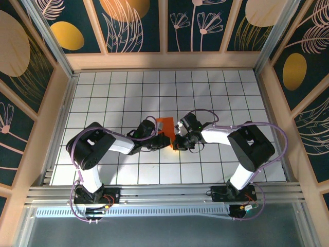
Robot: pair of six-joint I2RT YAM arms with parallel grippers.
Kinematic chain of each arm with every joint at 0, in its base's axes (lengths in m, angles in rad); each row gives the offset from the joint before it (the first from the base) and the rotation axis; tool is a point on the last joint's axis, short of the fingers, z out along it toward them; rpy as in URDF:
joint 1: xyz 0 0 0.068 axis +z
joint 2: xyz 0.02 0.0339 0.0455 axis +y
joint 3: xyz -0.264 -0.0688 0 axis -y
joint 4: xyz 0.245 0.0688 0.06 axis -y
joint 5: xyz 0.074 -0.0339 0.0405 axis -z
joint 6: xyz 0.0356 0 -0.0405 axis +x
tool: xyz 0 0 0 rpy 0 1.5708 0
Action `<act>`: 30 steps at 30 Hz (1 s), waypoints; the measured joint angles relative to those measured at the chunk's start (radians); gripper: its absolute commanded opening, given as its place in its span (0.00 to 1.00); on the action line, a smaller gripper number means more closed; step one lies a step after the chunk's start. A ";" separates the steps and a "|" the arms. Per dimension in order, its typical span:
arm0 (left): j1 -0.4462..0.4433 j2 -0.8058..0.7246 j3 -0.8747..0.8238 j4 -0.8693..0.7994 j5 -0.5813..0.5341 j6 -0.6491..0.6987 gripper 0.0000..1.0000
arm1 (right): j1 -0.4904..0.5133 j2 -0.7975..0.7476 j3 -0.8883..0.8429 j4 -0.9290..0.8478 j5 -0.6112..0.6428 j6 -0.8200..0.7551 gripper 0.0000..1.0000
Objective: Fold a paper plane with a square sheet of paper (fold left side to right side)
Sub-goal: Third fold the triangle at the center of the table.
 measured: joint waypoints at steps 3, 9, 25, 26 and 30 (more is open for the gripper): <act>-0.001 0.008 0.005 -0.007 -0.006 0.000 0.00 | 0.000 0.002 0.006 -0.008 0.000 0.000 0.00; -0.003 0.011 0.026 -0.059 -0.042 0.002 0.00 | 0.006 0.004 0.013 -0.020 0.011 -0.005 0.00; -0.005 0.010 0.032 -0.076 -0.055 0.000 0.00 | 0.012 0.016 0.039 -0.061 0.024 -0.027 0.00; -0.005 0.010 0.032 -0.077 -0.054 0.000 0.00 | 0.012 0.016 0.039 -0.061 0.024 -0.027 0.00; 0.002 0.010 0.032 -0.079 -0.047 0.000 0.00 | 0.014 0.019 0.045 -0.068 0.025 -0.031 0.00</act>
